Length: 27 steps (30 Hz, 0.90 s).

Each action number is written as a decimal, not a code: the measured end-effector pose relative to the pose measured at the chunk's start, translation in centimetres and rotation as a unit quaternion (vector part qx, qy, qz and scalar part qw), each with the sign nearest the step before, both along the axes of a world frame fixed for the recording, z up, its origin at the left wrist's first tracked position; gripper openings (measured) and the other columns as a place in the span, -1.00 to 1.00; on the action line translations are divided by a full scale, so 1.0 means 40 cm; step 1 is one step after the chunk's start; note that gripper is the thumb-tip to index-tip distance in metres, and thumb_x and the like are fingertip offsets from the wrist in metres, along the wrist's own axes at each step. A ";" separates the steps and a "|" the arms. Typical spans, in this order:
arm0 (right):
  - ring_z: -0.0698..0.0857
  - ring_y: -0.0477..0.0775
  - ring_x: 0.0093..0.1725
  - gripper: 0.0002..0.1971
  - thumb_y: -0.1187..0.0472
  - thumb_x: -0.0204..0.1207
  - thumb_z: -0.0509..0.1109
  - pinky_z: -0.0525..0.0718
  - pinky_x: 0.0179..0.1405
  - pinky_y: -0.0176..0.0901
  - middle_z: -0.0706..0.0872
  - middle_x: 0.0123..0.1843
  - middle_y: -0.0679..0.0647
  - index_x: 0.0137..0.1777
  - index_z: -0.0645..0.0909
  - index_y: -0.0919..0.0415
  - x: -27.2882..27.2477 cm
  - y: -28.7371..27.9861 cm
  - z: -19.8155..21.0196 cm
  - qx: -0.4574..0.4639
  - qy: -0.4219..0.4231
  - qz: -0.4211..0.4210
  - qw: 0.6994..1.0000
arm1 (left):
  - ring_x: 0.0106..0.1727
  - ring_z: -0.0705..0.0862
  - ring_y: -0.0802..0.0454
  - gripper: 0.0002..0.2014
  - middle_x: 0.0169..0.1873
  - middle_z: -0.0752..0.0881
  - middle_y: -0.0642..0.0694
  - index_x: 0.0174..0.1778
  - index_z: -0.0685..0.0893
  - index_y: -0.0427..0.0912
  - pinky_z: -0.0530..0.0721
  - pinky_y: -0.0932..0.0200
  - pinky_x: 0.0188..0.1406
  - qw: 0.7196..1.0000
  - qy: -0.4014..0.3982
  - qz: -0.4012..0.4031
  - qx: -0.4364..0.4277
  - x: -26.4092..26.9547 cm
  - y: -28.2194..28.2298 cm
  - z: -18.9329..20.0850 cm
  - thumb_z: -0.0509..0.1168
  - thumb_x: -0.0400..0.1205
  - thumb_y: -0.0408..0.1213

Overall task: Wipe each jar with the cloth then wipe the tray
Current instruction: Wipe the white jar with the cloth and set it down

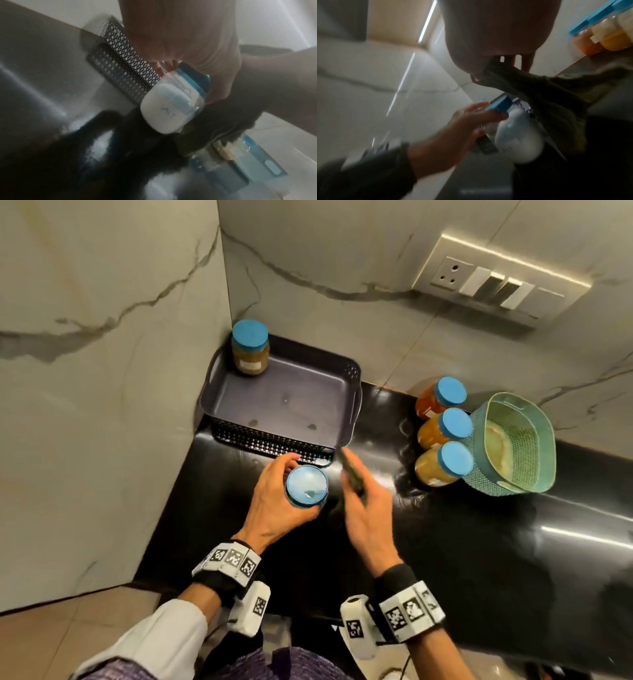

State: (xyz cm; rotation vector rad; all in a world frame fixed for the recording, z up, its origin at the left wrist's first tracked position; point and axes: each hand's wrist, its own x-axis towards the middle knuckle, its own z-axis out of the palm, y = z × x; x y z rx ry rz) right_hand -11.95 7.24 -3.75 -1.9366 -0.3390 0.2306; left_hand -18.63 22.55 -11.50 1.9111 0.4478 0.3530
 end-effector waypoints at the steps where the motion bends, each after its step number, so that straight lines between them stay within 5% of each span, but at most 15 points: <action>1: 0.61 -0.21 0.52 -0.57 0.39 0.68 0.40 0.55 0.59 -0.08 0.68 0.48 -0.16 0.51 0.66 0.08 -0.020 -0.001 -0.022 -0.016 -0.031 0.037 0.999 | 0.26 0.66 0.06 -0.05 0.23 0.64 0.07 0.51 0.54 -0.07 0.67 -0.04 0.35 1.000 -0.005 -0.015 0.000 -0.002 -0.007 -0.011 0.76 0.17 -0.10; 6: 0.68 0.00 0.45 -0.44 0.40 0.29 0.46 0.62 0.48 0.11 0.76 0.39 -0.03 0.32 0.80 0.08 -0.083 -0.038 -0.112 -0.127 -0.201 0.127 0.963 | 0.36 0.66 -0.01 -0.15 0.34 0.63 -0.04 0.58 0.51 -0.23 0.65 -0.16 0.43 0.999 -0.007 -0.049 -0.005 -0.009 -0.027 -0.053 0.60 0.36 -0.03; 11: 0.74 0.10 0.13 -0.69 0.22 0.42 0.58 0.70 0.13 0.07 0.82 0.15 -0.03 0.17 0.85 0.07 -0.063 -0.059 -0.096 -0.171 -0.267 0.181 0.931 | 0.43 0.66 0.09 -0.15 0.43 0.63 0.05 0.63 0.48 -0.10 0.65 -0.10 0.48 0.998 -0.008 -0.054 -0.035 -0.007 -0.030 -0.080 0.64 0.40 -0.12; 19: 0.79 0.01 0.07 -0.65 0.45 0.26 0.53 0.73 0.20 -0.07 0.85 0.02 -0.04 0.04 0.84 0.16 -0.009 -0.007 -0.082 -0.164 -0.166 0.254 0.939 | 0.13 0.81 -0.06 -0.51 0.13 0.79 -0.01 0.26 0.72 -0.14 0.78 -0.19 0.15 0.992 -0.070 -0.056 -0.083 0.010 -0.033 -0.087 0.62 0.42 -0.43; 27: 0.80 -0.02 -0.03 -0.75 0.31 0.35 0.49 0.77 0.04 0.01 0.83 -0.04 -0.09 0.01 0.84 0.08 0.040 -0.043 -0.071 -0.202 -0.142 0.189 0.950 | 0.24 0.79 -0.05 -0.32 0.20 0.79 0.03 0.32 0.72 -0.05 0.75 -0.18 0.28 0.992 -0.052 -0.061 -0.094 0.008 -0.031 -0.095 0.78 0.28 -0.23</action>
